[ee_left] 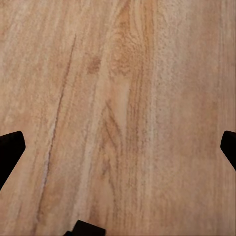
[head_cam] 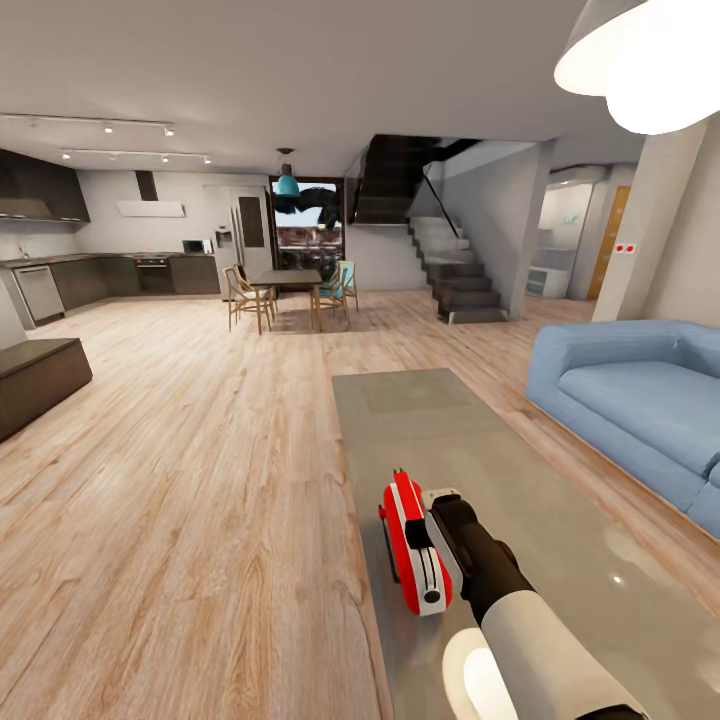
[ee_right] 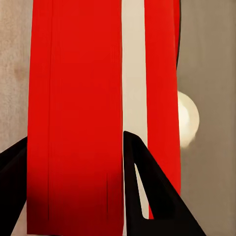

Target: Turn on the radio receiver that's on the table in the living room.

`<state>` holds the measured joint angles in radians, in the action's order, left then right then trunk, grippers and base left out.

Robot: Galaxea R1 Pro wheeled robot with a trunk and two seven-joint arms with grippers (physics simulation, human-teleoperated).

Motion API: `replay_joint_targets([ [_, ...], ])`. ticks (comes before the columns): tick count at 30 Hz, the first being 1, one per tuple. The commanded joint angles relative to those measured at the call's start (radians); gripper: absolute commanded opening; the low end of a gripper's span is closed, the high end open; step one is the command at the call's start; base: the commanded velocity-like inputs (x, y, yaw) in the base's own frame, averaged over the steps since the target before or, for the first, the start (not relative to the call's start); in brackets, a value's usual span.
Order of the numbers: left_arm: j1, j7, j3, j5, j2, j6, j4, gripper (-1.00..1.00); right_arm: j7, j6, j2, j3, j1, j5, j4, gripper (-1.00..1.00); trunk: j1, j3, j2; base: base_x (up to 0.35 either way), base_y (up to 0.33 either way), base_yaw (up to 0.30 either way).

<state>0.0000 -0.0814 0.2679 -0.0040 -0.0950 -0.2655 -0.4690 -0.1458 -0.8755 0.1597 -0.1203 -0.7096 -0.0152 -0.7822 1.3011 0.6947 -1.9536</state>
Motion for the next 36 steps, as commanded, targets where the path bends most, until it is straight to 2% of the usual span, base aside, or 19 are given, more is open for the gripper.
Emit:
replay_joint_targets([
  [1, 0.0, -0.001, 0.003, -0.001, 0.0, -0.002, -0.001, 1.0, -0.004, -0.004, 0.0, -0.002, -0.001, -0.005, -0.001, -1.0, 0.0, 0.001, 0.0, 0.0, 0.0, 0.0],
  [4, 0.0, -0.001, 0.003, -0.001, 0.005, -0.001, -0.001, 1.0, -0.004, -0.004, 0.0, -0.002, -0.001, -0.006, -0.001, -1.0, 0.0, 0.001, 0.0, 0.0, 0.0, 0.0],
  [36, 0.0, -0.011, 0.004, -0.008, 0.009, -0.002, 0.0, 1.0, -0.004, -0.002, 0.0, 0.0, -0.001, 0.0, -0.005, -1.0, -0.123, -0.099, 0.224, 0.0, 0.0, 0.0],
])
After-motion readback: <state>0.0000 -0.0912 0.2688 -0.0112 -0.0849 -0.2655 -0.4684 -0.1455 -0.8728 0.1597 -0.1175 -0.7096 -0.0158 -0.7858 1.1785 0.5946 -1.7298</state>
